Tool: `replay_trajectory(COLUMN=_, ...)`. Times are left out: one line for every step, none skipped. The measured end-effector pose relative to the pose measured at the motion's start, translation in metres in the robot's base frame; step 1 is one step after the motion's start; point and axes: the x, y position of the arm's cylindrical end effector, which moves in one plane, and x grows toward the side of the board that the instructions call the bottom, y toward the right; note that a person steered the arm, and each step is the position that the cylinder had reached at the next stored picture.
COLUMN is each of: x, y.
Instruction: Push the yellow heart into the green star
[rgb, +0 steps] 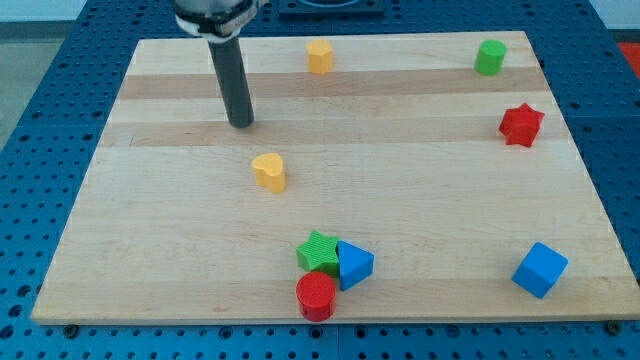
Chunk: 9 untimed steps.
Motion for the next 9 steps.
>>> replay_trajectory(x=0.043, y=0.006)
replay_trajectory(x=0.086, y=0.013)
replay_trajectory(x=0.094, y=0.03)
replay_trajectory(x=0.097, y=0.035)
replay_trajectory(x=0.095, y=0.016)
replay_trajectory(x=0.072, y=0.014)
replay_trajectory(x=0.062, y=0.085)
replay_trajectory(x=0.064, y=0.093)
replay_trajectory(x=0.082, y=0.093)
